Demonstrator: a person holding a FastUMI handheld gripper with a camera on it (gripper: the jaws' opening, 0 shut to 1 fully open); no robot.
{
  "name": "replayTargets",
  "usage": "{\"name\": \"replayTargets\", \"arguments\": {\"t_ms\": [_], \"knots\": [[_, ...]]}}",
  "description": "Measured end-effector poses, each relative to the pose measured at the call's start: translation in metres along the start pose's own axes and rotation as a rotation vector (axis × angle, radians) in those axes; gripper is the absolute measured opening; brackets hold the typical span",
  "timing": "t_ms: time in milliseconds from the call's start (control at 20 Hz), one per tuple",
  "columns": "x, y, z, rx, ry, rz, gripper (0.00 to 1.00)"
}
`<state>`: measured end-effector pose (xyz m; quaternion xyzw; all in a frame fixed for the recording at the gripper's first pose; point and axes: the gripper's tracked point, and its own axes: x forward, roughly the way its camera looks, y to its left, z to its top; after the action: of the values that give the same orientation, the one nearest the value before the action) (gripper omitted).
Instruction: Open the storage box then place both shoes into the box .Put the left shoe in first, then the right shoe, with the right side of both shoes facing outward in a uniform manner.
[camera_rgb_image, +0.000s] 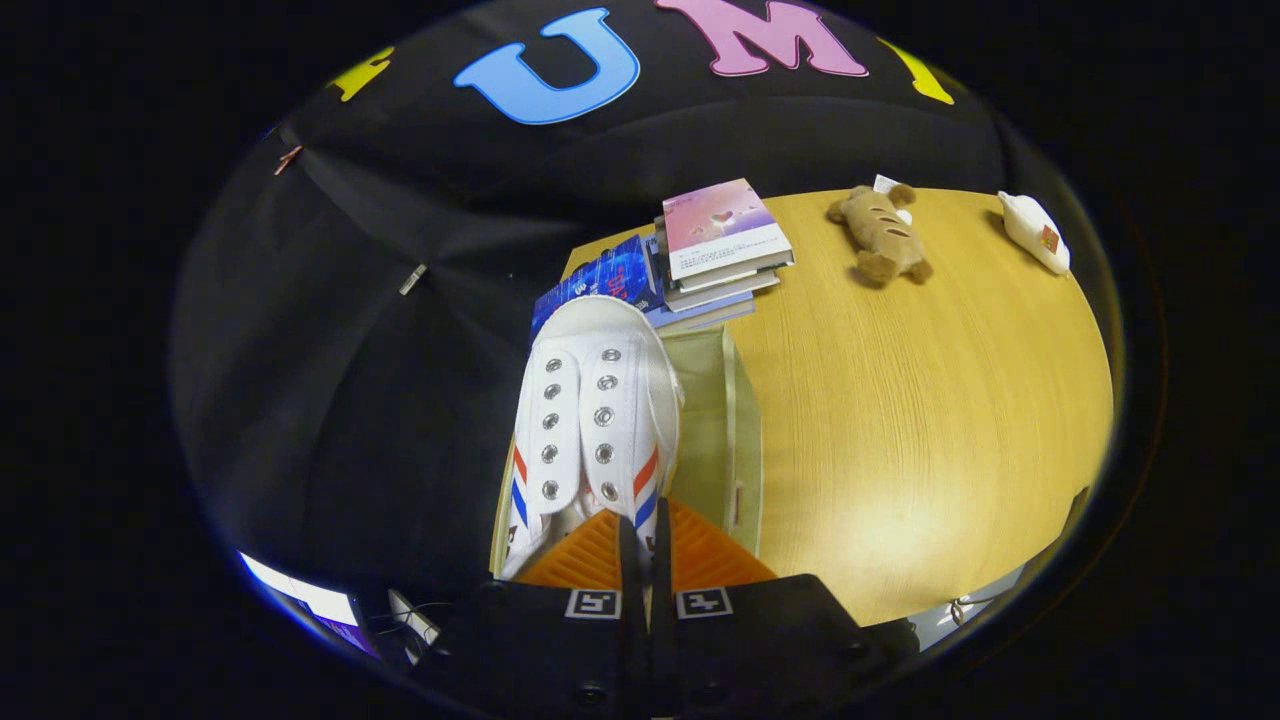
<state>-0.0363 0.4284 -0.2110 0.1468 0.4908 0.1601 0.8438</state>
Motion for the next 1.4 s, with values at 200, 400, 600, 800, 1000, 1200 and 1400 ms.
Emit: {"name": "replayTargets", "arguments": {"t_ms": [200,400,600,800,1000,1200,1400], "knots": [[0.014,-0.002,-0.011,-0.037,0.025,-0.044,0.06],[0.011,0.011,-0.006,-0.053,-0.009,0.007,0.30],[-0.011,0.006,0.022,-0.128,-0.121,0.024,0.72],[-0.048,-0.015,0.049,-0.178,-0.244,0.003,0.99],[-0.098,-0.044,0.091,-0.239,-0.408,-0.018,0.99],[-0.161,-0.076,0.143,-0.346,-0.605,-0.058,0.99],[-0.227,-0.106,0.184,-0.404,-0.818,-0.097,0.99]]}}
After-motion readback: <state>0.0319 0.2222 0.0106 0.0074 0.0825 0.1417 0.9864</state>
